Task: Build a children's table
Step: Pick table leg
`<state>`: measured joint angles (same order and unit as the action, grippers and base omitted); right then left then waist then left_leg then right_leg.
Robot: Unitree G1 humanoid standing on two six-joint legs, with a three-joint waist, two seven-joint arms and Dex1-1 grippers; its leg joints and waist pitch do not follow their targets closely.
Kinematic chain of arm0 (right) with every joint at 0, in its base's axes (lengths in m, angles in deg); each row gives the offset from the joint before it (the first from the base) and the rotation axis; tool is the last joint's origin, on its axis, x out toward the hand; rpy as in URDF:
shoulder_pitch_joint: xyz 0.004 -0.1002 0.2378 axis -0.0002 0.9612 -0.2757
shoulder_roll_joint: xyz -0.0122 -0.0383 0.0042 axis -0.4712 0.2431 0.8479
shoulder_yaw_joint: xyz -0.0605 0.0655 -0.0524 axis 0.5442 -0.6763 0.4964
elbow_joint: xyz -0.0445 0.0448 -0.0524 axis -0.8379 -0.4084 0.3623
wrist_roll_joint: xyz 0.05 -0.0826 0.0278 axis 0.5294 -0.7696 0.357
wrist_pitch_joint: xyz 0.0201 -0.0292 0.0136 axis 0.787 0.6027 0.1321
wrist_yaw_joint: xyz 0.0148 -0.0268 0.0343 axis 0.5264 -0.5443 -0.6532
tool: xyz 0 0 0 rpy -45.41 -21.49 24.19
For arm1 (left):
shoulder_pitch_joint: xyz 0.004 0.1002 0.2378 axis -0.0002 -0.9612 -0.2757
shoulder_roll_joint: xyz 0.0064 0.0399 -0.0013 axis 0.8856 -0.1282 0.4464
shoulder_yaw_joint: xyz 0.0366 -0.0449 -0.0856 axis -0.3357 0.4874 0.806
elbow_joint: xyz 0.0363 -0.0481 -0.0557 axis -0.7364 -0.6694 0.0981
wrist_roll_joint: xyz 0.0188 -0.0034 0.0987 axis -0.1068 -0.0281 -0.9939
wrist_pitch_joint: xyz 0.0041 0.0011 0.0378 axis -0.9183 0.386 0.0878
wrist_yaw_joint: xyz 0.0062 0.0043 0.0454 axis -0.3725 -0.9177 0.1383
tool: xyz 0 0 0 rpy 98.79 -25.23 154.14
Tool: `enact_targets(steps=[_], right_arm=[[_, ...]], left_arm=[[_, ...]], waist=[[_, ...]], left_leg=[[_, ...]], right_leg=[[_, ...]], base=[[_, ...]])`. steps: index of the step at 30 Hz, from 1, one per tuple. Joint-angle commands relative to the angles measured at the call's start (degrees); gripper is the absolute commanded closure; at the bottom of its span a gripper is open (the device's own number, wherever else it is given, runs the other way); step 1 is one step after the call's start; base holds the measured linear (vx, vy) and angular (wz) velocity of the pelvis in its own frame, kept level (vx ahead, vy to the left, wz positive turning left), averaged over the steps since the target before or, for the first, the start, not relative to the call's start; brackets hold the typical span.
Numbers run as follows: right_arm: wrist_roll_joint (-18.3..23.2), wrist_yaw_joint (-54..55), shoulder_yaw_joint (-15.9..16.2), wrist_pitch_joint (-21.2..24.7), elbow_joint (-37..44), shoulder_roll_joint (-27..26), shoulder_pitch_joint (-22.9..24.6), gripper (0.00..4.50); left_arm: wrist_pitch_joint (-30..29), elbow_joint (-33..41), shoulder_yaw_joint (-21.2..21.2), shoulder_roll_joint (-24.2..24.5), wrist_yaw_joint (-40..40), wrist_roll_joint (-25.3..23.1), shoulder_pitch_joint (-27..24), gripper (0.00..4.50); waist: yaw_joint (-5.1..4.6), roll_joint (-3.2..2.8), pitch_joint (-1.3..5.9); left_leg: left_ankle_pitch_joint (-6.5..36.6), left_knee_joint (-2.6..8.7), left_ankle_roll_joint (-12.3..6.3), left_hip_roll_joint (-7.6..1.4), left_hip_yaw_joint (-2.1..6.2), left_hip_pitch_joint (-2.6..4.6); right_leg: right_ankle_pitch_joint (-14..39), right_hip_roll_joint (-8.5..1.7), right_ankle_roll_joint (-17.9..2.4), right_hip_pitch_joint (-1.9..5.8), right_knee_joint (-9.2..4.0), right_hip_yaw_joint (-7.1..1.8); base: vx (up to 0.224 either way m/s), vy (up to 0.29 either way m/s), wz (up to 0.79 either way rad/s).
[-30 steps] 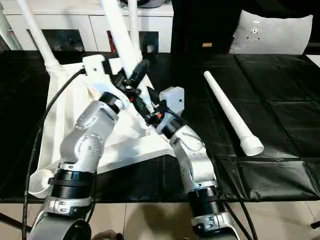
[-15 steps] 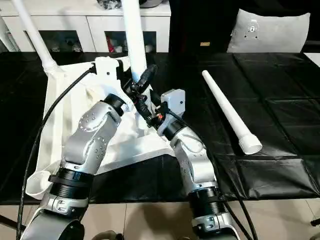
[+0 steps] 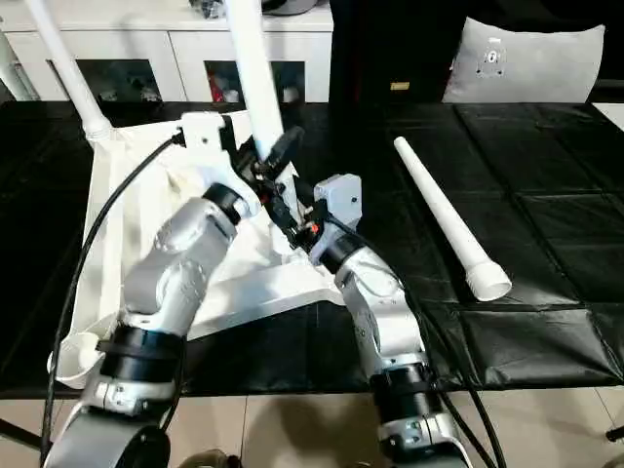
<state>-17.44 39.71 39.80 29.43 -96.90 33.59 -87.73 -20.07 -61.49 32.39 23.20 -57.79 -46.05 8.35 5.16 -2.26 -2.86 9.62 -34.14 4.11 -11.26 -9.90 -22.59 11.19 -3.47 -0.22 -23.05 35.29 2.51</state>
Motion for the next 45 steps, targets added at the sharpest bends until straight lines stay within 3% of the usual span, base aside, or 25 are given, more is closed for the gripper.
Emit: enact_targets(steps=[1,5,6,8,13,14,16,24,28,30,32,33,38,45], right_arm=[[2.4,-3.9,0.55,1.87,0.86,0.5,0.21,1.92],[1.49,-3.75,0.82,2.01,1.46,1.68,0.41,1.58],[1.47,-3.97,0.76,2.31,1.87,2.28,0.61,1.53],[3.04,-6.43,0.74,4.12,4.09,4.14,1.66,1.38],[3.0,-8.8,0.47,5.84,6.51,7.98,2.89,1.08],[2.91,-8.77,0.37,5.75,6.54,8.15,2.87,0.79],[3.93,-7.99,-1.33,10.14,7.8,10.61,2.5,0.65],[6.81,-9.1,-4.46,17.42,7.88,15.94,0.09,0.44],[12.22,-11.16,-6.68,24.43,8.77,17.34,-0.82,0.44],[14.75,-13.18,-7.42,26.26,9.39,18.02,-0.78,0.44],[16.48,-14.76,-7.96,27.91,9.42,18.73,-0.85,0.44],[16.53,-14.82,-7.98,27.97,9.41,18.76,-0.85,0.44],[19.81,-18.3,-8.6,31.86,9.22,20.67,-1.39,0.44],[22.82,-24.76,-7.34,34.05,8.68,22.56,-3.33,0.44]], left_arm=[[0.42,-0.9,1.88,2.59,-3.11,-3.3,1.66,2.6],[0.39,-1.56,2.32,3.47,-3.38,-3.65,1.85,2.61],[0.47,-2.1,2.68,3.97,-3.29,-3.62,2.05,2.62],[0.71,-3.81,3.66,5.49,-2.68,-3.29,2.92,2.62],[0.87,-5.45,4.87,7.14,-1.44,-2.57,3.95,2.62],[0.86,-5.52,4.95,7.19,-1.34,-2.5,4.0,2.62],[0.33,-6.01,5.26,8.13,0.87,-1.97,4.39,2.62],[-3.75,-5.21,4.21,10.12,7.76,1.18,4.15,2.62],[-8.22,-3.33,4.73,10.1,12.41,5.95,4.01,2.62],[-11.74,-2.14,5.66,9.69,14.03,9.6,3.98,2.62],[-14.27,-1.45,6.33,9.52,14.98,12.05,3.92,2.62],[-14.37,-1.42,6.36,9.51,15.02,12.15,3.92,2.62],[-18.46,0.64,7.24,9.46,17.27,16.16,3.45,2.62],[-24.75,5.07,7.24,9.55,22.23,23.75,2.2,2.62]], waist=[[0.07,0.41,4.19],[-0.03,0.46,4.3],[-0.02,-0.05,4.31],[0.21,-0.05,4.45],[0.32,0.19,4.4],[0.34,0.23,4.4],[0.35,0.51,4.32],[0.47,0.33,4.39],[0.65,0.39,4.5],[0.85,0.45,4.53],[1.01,0.92,4.49],[1.16,0.77,4.48],[1.41,0.95,4.28],[1.7,1.45,4.41]], left_leg=[[7.97,3.38,-4.3,-1.52,0.53,1.0],[6.88,3.29,-3.98,-1.47,0.56,0.97],[6.94,3.27,-3.71,-1.47,0.58,1.03],[6.93,3.17,-3.6,-1.42,0.58,1.24],[6.88,3.16,-3.75,-1.42,0.61,1.01],[7.42,3.14,-3.71,-1.4,0.55,1.05],[7.22,3.18,-3.57,-1.28,0.53,1.04],[6.74,2.95,-3.64,-1.22,0.43,0.96],[5.95,2.87,-4.0,-1.19,0.43,1.0],[5.7,2.79,-4.34,-1.3,0.36,0.97],[5.56,2.76,-4.63,-1.28,0.24,1.0],[5.32,2.74,-4.7,-1.26,0.29,0.98],[6.27,2.85,-4.14,-1.33,0.23,1.01],[4.9,2.75,-4.25,-1.28,0.16,0.92]], right_leg=[[2.31,-3.74,-11.6,3.16,-3.52,-2.02],[1.04,-3.74,-11.01,3.18,-3.44,-1.95],[0.86,-3.63,-11.17,3.08,-3.5,-1.92],[-0.05,-3.53,-11.1,3.15,-3.38,-1.95],[-0.97,-3.63,-11.74,3.26,-3.22,-1.86],[0.13,-3.73,-11.85,3.2,-3.31,-1.89],[1.43,-3.63,-11.82,3.3,-3.44,-1.92],[2.49,-3.71,-12.08,3.2,-3.38,-1.87],[0.79,-3.68,-13.19,3.3,-3.2,-1.81],[0.11,-3.73,-13.96,3.32,-3.0,-1.8],[0.08,-3.69,-14.33,3.33,-3.0,-1.79],[0.37,-3.74,-14.36,3.32,-3.0,-1.77],[4.96,-3.77,-12.9,3.16,-3.54,-1.78],[4.48,-3.84,-12.78,3.24,-3.2,-1.76]], base=[[0.0,0.0,0.0],[0.0,0.0,0.0],[0.0,0.0,0.0],[0.0,0.0,0.0],[0.0,0.0,0.0],[0.0,0.0,0.0],[0.0,0.0,0.0],[0.0,0.0,0.0],[0.0,0.0,0.0],[0.0,0.0,0.0],[0.0,0.0,0.0],[0.0,0.0,0.0],[0.0,0.0,0.0],[0.0,0.0,0.0]])
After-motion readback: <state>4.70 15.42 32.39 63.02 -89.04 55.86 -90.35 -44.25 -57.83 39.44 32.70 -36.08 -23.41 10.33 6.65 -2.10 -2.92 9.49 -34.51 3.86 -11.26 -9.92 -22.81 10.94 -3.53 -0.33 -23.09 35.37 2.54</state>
